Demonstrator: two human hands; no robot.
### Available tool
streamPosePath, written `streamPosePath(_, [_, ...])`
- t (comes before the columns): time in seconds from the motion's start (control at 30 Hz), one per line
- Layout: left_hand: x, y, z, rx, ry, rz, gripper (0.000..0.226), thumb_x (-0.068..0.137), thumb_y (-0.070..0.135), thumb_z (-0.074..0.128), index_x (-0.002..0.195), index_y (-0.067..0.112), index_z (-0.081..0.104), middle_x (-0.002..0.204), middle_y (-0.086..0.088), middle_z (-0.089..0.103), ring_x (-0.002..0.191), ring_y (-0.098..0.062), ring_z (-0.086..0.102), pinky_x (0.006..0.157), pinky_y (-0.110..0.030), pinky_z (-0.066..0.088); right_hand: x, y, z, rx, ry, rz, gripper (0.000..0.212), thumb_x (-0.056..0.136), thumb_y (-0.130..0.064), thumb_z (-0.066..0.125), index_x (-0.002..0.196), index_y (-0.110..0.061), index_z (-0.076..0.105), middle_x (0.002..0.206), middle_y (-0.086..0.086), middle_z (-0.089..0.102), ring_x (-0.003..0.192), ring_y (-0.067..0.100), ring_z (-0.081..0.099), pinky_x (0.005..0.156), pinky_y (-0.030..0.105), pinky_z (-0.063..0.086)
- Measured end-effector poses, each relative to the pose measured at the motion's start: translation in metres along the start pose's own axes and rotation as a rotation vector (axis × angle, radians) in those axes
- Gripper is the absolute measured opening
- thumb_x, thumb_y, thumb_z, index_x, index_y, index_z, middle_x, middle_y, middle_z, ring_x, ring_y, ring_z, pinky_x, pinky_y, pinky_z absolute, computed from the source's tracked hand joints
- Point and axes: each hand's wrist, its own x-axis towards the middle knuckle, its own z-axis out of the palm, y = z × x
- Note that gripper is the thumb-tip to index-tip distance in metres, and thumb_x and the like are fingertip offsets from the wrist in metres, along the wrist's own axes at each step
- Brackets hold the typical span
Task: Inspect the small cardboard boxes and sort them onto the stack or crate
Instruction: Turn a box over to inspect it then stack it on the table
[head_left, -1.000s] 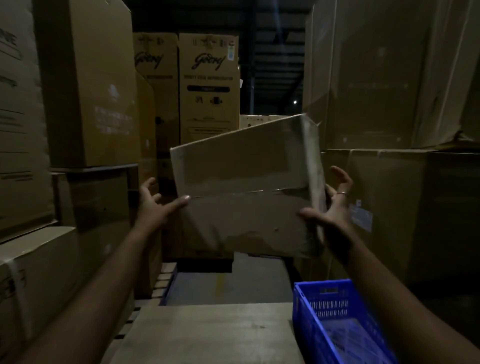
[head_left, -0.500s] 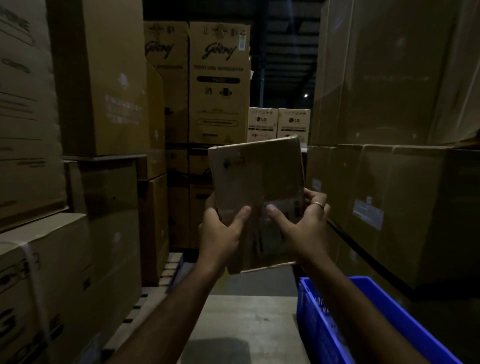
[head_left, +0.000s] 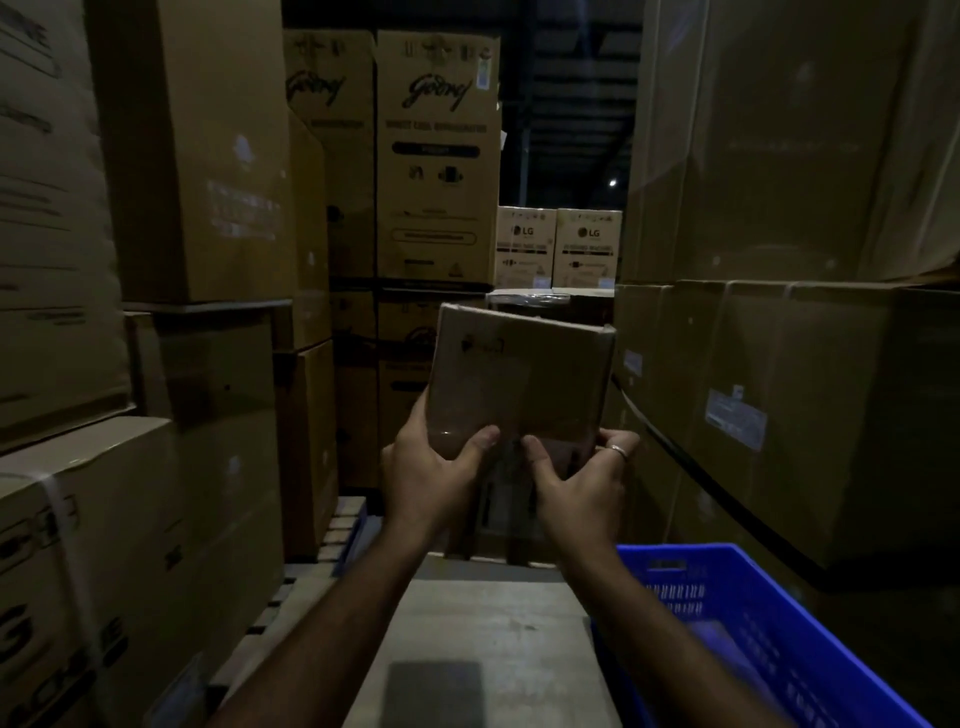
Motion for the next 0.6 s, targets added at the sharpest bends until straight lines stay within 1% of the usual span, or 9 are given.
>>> streamPosePath(0.07, [-0.005,-0.011,-0.003,-0.034,-0.025,-0.011,0.068,0.075,0.046,0.079,0.135,0.021,0.055,0.115,0.006,0.070,0.105,-0.010,0.067,0.088,-0.039,0.059,-0.008,0.008,0.004,0.014,-0.013,0.049,0.060,0.082,-0.024,0.079,0.119,-0.026,0.032,0.101,-0.008,0.059,0.099,0.015,0.068,0.080,0.044,0.063])
streamPosePath(0.1, [-0.006,-0.017,-0.007,-0.028,-0.043,-0.001,0.075,0.073,0.052,0.079,0.138,0.024,0.053,0.116,0.008,0.069,0.105,-0.008,0.067,0.088,-0.040,0.059,-0.014,0.012,0.007,0.043,-0.020,0.086,0.061,0.081,-0.023,0.080,0.120,-0.026,0.032,0.102,-0.009,0.058,0.097,0.012,0.066,0.080,0.045,0.062])
streamPosePath(0.2, [-0.002,-0.029,-0.025,0.191,-0.115,0.071,0.093,0.071,0.062,0.075,0.151,0.037,0.035,0.122,0.012,0.064,0.108,-0.007,0.064,0.090,-0.032,0.057,-0.033,0.032,0.020,0.261,-0.060,0.302,0.069,0.085,-0.025,0.077,0.128,-0.035,0.025,0.111,-0.011,0.054,0.094,0.002,0.058,0.086,0.042,0.058])
streamPosePath(0.27, [-0.002,-0.038,-0.040,0.385,-0.192,0.130,0.094,0.072,0.066,0.070,0.152,0.048,0.024,0.131,0.004,0.063,0.113,-0.014,0.063,0.095,-0.038,0.055,-0.053,0.050,0.035,0.410,-0.117,0.494,0.072,0.087,-0.027,0.074,0.129,-0.043,0.018,0.113,-0.009,0.054,0.097,0.008,0.057,0.089,0.039,0.051])
streamPosePath(0.37, [-0.014,-0.061,-0.063,0.603,-0.380,0.152,0.090,0.075,0.063,0.070,0.150,0.053,0.022,0.144,0.001,0.054,0.124,-0.021,0.056,0.101,-0.044,0.049,-0.101,0.086,0.067,0.520,-0.111,0.742,0.066,0.086,-0.022,0.076,0.132,-0.022,0.028,0.128,0.008,0.058,0.112,0.026,0.061,0.102,0.049,0.049])
streamPosePath(0.47, [-0.038,-0.097,-0.085,0.774,-0.527,0.133,0.087,0.078,0.057,0.072,0.148,0.057,0.022,0.156,0.010,0.040,0.136,-0.021,0.046,0.106,-0.042,0.042,-0.163,0.123,0.103,0.650,0.004,0.997,0.052,0.088,-0.011,0.073,0.125,-0.016,0.038,0.128,0.019,0.059,0.108,0.034,0.064,0.098,0.057,0.051])
streamPosePath(0.5, [-0.049,-0.113,-0.091,0.828,-0.591,0.118,0.085,0.080,0.055,0.071,0.148,0.057,0.021,0.157,0.013,0.036,0.139,-0.023,0.043,0.106,-0.042,0.040,-0.186,0.135,0.115,0.699,0.022,1.101,0.058,0.088,-0.010,0.074,0.132,-0.014,0.036,0.130,0.021,0.059,0.108,0.035,0.064,0.096,0.055,0.053])
streamPosePath(0.53, [-0.061,-0.130,-0.097,0.870,-0.661,0.092,0.084,0.082,0.053,0.070,0.148,0.057,0.019,0.159,0.016,0.033,0.142,-0.025,0.038,0.107,-0.042,0.037,-0.208,0.147,0.126,0.748,0.014,1.199,0.072,0.085,-0.012,0.077,0.142,-0.014,0.034,0.133,0.020,0.059,0.109,0.033,0.064,0.090,0.050,0.055])
streamPosePath(0.6, [-0.085,-0.165,-0.108,0.914,-0.778,0.047,0.083,0.085,0.050,0.069,0.148,0.058,0.016,0.160,0.021,0.026,0.147,-0.027,0.028,0.113,-0.042,0.031,-0.248,0.170,0.146,0.805,-0.002,1.353,0.095,0.071,-0.021,0.087,0.149,-0.016,0.034,0.134,0.018,0.060,0.111,0.032,0.065,0.077,0.043,0.060])
